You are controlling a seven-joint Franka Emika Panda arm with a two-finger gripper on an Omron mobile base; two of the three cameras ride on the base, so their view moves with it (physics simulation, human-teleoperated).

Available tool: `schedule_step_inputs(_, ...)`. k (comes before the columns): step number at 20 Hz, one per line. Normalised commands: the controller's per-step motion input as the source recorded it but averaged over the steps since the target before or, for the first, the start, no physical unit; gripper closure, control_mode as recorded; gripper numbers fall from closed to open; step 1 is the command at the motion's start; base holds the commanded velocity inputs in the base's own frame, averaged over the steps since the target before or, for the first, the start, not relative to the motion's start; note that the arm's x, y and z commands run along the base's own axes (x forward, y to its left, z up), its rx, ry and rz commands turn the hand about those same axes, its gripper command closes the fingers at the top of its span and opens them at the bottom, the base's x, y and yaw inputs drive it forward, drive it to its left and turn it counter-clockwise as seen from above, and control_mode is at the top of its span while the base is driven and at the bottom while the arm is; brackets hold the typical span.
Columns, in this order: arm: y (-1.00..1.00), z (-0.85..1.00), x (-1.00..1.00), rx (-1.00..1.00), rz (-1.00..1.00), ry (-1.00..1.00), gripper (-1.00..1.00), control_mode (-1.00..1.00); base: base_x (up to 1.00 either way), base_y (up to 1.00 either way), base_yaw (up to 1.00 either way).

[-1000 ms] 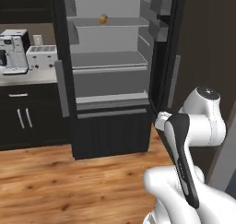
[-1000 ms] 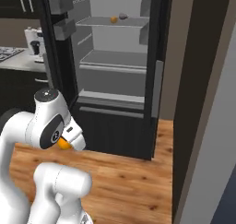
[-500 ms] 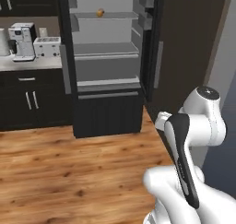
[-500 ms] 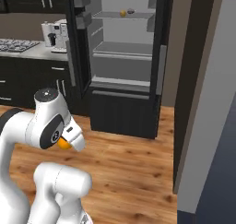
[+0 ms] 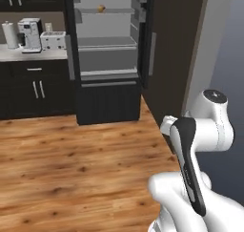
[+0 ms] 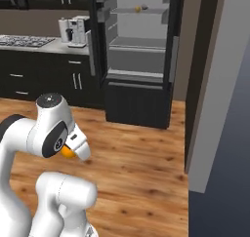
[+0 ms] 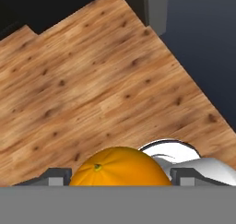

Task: Pick up the orange and apple from the fridge and place one fruit on each plate on the dining counter.

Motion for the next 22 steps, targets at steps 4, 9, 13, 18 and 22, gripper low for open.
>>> schedule_step_inputs(4,0.00,0.00,0.00,0.00,0.00,0.00,1.00,1.00,-0.95,0.31,0.00)
schedule_step_inputs(9,0.00,0.00,0.00,0.00,0.00,0.00,1.00,1.00,-0.94,0.28,0.00)
schedule_step_inputs(13,0.00,0.00,0.00,0.00,0.00,0.00,1.00,1.00,-0.93,0.17,0.00)
schedule_step_inputs(18,0.00,0.00,0.00,0.00,0.00,0.00,1.00,1.00,-0.97,0.29,0.00)
schedule_step_inputs(22,0.00,0.00,0.00,0.00,0.00,0.00,1.00,1.00,-1.00,0.47,0.00)
